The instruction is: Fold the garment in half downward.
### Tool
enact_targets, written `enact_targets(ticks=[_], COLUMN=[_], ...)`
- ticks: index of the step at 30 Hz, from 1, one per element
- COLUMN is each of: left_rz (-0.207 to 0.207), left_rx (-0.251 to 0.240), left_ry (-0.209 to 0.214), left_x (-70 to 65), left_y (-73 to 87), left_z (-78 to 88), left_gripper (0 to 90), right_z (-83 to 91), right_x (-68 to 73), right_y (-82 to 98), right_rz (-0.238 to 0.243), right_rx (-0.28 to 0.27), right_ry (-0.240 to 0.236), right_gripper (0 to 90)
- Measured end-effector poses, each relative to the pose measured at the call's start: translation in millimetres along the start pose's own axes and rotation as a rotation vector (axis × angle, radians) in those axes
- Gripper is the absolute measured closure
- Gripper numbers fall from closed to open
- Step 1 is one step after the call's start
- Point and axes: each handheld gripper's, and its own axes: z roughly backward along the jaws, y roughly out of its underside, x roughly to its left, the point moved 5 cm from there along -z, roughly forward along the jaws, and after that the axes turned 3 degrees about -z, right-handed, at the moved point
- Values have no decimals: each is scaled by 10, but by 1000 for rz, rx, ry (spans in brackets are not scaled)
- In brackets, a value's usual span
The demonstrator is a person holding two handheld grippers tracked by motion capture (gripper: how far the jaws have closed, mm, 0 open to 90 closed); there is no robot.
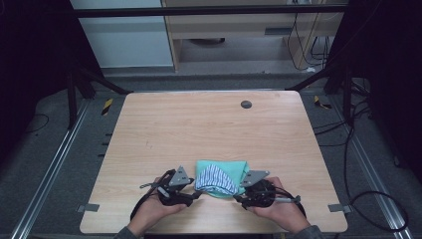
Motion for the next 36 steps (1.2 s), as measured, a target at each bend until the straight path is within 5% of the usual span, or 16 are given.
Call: enact_targets(ticks=[5,10,16,24,32,36], left_rz=[65,123,195,215,276,284], left_rx=[5,27,26,59,66,65], left_ry=[-74,-138,-195,-233,-296,-321], left_x=[220,472,782,1037,1298,1382], left_y=[78,158,210,280,378,413], left_z=[84,117,180,211,157,124], left_gripper=[201,119,98,86,65,65], right_z=[150,196,151,103,25,-45], right_x=[-230,-490,-820,-1073,-1372,-1451], right_y=[156,268,372,403,431,455], right_rz=[-81,-195,-344,-394,-545,-562], right_rx=[-35,-55,-75,-70,-119,-100], right_ry=[97,181,273,316,394,440], right_gripper=[241,143,118,83,70,71])
